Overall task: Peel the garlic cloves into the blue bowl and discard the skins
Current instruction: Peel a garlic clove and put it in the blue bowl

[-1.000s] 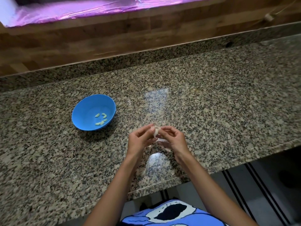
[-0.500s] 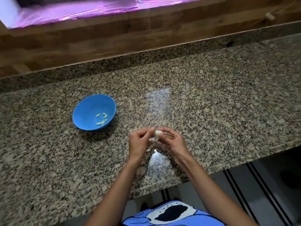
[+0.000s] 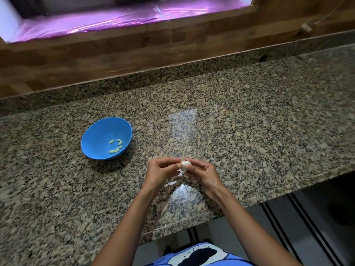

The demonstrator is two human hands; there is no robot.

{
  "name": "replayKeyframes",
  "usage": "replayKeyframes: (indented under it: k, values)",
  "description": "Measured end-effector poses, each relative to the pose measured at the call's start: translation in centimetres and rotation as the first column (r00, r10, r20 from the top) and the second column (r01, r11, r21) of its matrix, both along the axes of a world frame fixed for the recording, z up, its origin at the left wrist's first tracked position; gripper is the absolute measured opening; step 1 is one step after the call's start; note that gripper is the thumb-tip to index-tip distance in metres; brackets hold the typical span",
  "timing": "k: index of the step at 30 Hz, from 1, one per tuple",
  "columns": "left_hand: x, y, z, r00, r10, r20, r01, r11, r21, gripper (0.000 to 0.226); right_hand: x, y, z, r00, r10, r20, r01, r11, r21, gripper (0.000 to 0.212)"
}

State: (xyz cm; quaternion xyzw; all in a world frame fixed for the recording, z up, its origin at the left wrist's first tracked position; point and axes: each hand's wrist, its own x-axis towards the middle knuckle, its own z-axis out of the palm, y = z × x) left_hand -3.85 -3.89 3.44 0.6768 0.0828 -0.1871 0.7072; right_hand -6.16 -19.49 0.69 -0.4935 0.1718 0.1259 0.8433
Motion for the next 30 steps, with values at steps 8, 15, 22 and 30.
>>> replayKeyframes:
  k: [8, 15, 22, 30]
  values:
    - [-0.1, 0.3, -0.3, 0.989, 0.013, -0.148, -0.03, 0.993, -0.111, 0.024, 0.7, -0.1, 0.3, 0.998, 0.063, 0.021, -0.062, 0.998, -0.021, 0.03]
    - [0.5, 0.5, -0.3, 0.984, -0.019, -0.175, -0.002, 0.993, -0.121, 0.02, 1.1, -0.1, 0.1, 0.991, 0.122, 0.053, -0.118, 0.991, -0.068, 0.032]
    - [-0.2, 0.0, -0.8, 1.0, 0.004, 0.019, -0.007, 0.99, 0.138, 0.011, 1.0, 0.8, -0.6, 0.991, 0.124, 0.054, -0.118, 0.989, -0.092, 0.026]
    - [-1.2, -0.5, -1.8, 0.952, 0.277, -0.127, -0.282, 0.959, -0.02, 0.023, 1.3, 1.8, -1.0, 0.999, -0.017, -0.032, 0.016, 1.0, -0.019, 0.026]
